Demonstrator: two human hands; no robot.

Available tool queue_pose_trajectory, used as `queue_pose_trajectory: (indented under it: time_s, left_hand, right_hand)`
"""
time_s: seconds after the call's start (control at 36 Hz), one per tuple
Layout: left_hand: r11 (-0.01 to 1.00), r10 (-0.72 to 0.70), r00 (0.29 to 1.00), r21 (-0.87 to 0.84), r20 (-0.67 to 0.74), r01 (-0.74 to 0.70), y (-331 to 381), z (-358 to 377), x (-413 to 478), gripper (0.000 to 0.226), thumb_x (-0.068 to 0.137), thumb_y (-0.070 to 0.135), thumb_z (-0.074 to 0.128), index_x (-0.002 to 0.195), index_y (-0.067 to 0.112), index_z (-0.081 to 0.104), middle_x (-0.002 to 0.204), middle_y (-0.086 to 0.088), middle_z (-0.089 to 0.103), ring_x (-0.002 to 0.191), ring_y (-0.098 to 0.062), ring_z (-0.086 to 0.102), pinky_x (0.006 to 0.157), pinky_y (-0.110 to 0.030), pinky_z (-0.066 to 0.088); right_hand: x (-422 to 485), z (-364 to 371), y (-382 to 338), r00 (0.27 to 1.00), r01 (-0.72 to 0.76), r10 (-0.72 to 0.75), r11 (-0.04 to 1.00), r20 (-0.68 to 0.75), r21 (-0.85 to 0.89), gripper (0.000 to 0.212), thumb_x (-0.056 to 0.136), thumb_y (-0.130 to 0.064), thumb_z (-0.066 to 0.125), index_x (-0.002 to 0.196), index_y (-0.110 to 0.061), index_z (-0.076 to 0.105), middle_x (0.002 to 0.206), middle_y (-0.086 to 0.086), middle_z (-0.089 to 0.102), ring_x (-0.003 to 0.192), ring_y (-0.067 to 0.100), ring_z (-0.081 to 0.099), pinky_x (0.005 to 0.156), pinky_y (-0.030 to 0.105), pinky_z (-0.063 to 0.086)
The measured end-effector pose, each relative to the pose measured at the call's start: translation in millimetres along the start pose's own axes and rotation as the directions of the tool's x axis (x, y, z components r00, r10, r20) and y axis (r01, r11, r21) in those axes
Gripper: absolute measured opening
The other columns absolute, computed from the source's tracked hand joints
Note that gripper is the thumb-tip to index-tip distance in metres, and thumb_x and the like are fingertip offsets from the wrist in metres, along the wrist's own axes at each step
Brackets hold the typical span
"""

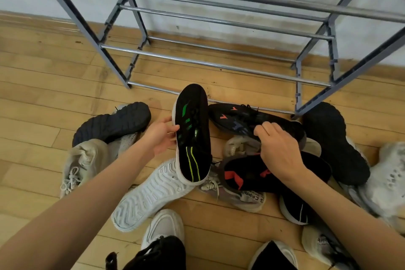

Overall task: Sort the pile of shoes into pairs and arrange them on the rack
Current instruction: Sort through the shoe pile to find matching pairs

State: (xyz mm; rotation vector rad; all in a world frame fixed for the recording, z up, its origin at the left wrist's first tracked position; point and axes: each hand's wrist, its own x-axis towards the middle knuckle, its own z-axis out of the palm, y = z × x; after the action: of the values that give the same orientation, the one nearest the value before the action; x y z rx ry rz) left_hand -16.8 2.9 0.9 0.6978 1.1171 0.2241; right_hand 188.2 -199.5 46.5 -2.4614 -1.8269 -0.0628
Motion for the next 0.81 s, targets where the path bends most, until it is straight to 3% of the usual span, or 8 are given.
queue_pose_trajectory:
  time_s: [0.14,0.22,0.31,0.53,0.61,0.67,0.72,0.81]
  left_hand:
    - [0.994,0.011,1.0,-0.105,-0.012,-0.012,-1,-4,0,0.046,0.095,-0.004,0.038,0.138,0.011,0.042,0.111,-0.01,0.061,0.09,-0.022,0.059,0.068,-0.035,0.049]
    - [0.989,0.023,0.999,-0.144,-0.04,-0.029,1,1,4,0.045,0.095,-0.005,0.038,0.137,0.009,0.043,0.117,-0.012,0.059,0.092,-0.022,0.058,0.069,-0.035,0.05]
    - [0.994,0.027,0.999,-0.1,-0.041,-0.031,-1,11,5,0.043,0.095,-0.005,0.038,0.135,0.008,0.044,0.11,-0.011,0.061,0.091,-0.022,0.058,0.07,-0.036,0.051]
    - [0.997,0.035,0.999,-0.07,-0.02,-0.036,-9,17,6,0.046,0.093,-0.005,0.04,0.137,0.01,0.043,0.112,-0.011,0.061,0.095,-0.023,0.058,0.075,-0.037,0.051]
    - [0.99,0.045,0.999,-0.135,-0.01,-0.046,-6,18,6,0.047,0.094,-0.006,0.039,0.138,0.01,0.042,0.107,-0.009,0.062,0.091,-0.021,0.059,0.071,-0.034,0.05]
    - [0.984,0.051,0.999,-0.172,0.004,-0.049,-4,19,5,0.046,0.095,-0.006,0.038,0.138,0.009,0.041,0.103,-0.007,0.063,0.088,-0.019,0.059,0.07,-0.033,0.05]
    - [0.98,0.059,0.998,-0.189,0.015,-0.055,-2,19,6,0.046,0.095,-0.005,0.038,0.14,0.009,0.039,0.103,-0.008,0.062,0.088,-0.02,0.059,0.07,-0.033,0.05]
    - [0.981,0.098,0.994,-0.174,0.037,-0.09,2,15,6,0.048,0.095,-0.003,0.04,0.141,0.011,0.038,0.12,-0.013,0.061,0.099,-0.023,0.061,0.071,-0.034,0.054]
  right_hand:
    - [1,-1,5,0.994,0.002,0.002,0.999,-0.111,0.038,0.02,0.077,0.001,0.05,0.091,-0.005,0.064,0.083,0.009,0.06,0.077,0.027,0.059,0.052,0.031,0.045]
    - [11,14,11,0.997,-0.026,0.025,0.999,0.066,0.018,0.028,0.069,0.007,0.069,0.094,-0.004,0.064,0.086,0.011,0.06,0.079,0.031,0.06,0.054,0.034,0.047]
    - [25,24,10,0.948,-0.078,0.053,0.995,0.313,0.069,0.026,0.086,-0.005,0.061,0.112,-0.006,0.062,0.106,0.011,0.058,0.101,0.032,0.056,0.081,0.04,0.045]
    - [42,17,-12,0.954,-0.13,0.094,0.985,0.285,0.112,0.042,0.098,-0.031,0.044,0.134,-0.011,0.05,0.132,0.007,0.053,0.129,0.025,0.042,0.105,0.036,0.035]
    - [43,10,-29,0.96,-0.224,0.125,0.881,0.252,0.416,0.046,0.097,-0.034,0.047,0.138,-0.014,0.045,0.13,0.004,0.056,0.127,0.02,0.045,0.102,0.032,0.038]
    - [50,3,-42,0.898,-0.38,0.138,0.722,0.418,0.578,0.052,0.095,-0.043,0.05,0.14,-0.017,0.041,0.123,0.0,0.06,0.116,0.018,0.054,0.094,0.031,0.044]
    - [58,-2,-53,0.822,-0.494,0.083,0.596,0.564,0.633,0.059,0.09,-0.045,0.056,0.14,-0.018,0.04,0.123,-0.002,0.059,0.11,0.016,0.057,0.087,0.027,0.043]
    - [68,1,-58,0.799,-0.498,0.032,0.595,0.6,0.631,0.069,0.085,-0.031,0.068,0.143,-0.017,0.033,0.13,0.0,0.054,0.11,0.018,0.057,0.089,0.027,0.043]
